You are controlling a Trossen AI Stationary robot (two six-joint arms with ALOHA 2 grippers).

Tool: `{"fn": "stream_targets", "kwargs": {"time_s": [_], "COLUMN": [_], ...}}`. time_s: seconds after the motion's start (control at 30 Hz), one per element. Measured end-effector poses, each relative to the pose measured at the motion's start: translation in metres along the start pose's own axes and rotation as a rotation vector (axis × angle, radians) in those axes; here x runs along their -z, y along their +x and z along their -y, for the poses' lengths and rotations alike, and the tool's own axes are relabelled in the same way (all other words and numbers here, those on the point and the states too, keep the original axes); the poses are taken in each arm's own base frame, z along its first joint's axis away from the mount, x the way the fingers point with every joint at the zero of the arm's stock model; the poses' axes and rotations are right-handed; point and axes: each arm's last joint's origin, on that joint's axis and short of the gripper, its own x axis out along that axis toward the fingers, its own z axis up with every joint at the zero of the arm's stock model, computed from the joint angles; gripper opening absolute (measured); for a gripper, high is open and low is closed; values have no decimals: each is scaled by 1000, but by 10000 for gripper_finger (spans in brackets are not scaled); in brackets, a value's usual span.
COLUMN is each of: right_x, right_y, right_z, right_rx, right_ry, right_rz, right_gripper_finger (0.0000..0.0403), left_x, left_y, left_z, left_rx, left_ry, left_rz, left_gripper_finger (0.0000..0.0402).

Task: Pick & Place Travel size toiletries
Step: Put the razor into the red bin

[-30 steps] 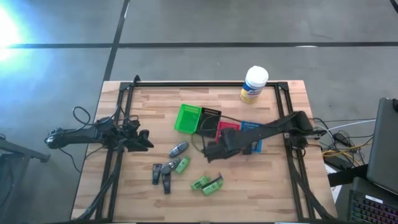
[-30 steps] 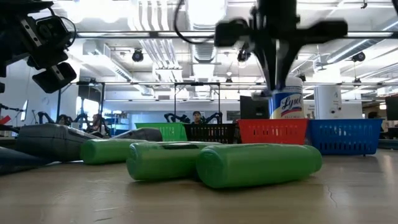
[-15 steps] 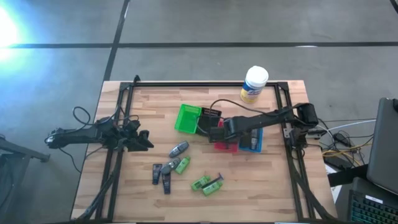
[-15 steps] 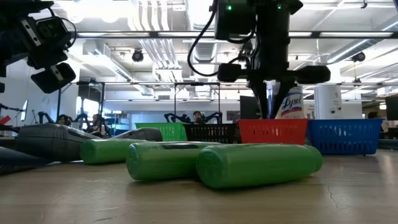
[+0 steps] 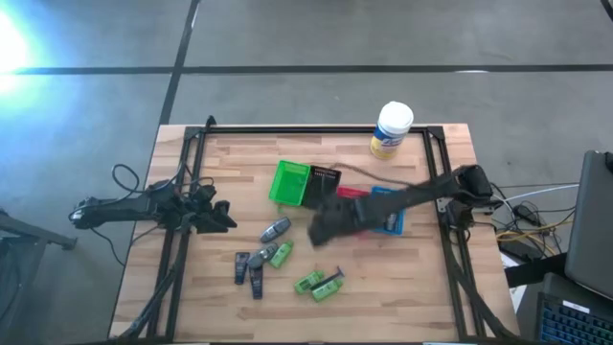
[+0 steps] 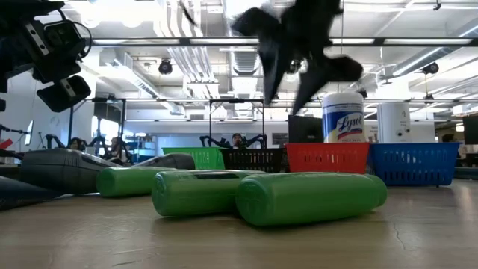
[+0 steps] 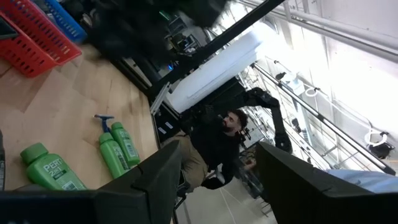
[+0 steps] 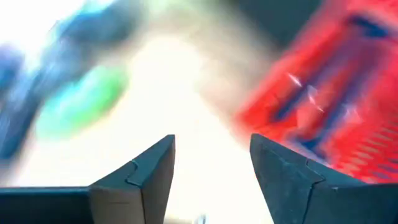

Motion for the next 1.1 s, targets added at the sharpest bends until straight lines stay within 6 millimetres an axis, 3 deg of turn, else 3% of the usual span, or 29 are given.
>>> {"fn": "stream_targets", "kwargs": {"time_s": [0.13, 0.3, 0.53, 0.73, 1.1], "right_x": [41, 66, 68, 73, 75], "right_y": [11, 38, 59, 78, 71], "right_z": [-23, -43, -61, -61, -62], "right_rx": [-34, -60, -51, -27, -67], "right_ry": [-352, -549, -731, -828, -940], "right_rz": [-137, -270, -303, -334, -335], "right_gripper_finger": [207, 186, 144, 124, 171], "left_x": [0, 0, 0, 0, 0], "left_y": [0, 0, 0, 0, 0], "left_z": [0, 0, 0, 0, 0], "left_rx": [-1, -1, -2, -1, -3], "left_ry": [0, 0, 0, 0, 7], "left_rz": [0, -1, -1, 0, 3], "left_gripper_finger": [213, 213, 213, 213, 213]}}
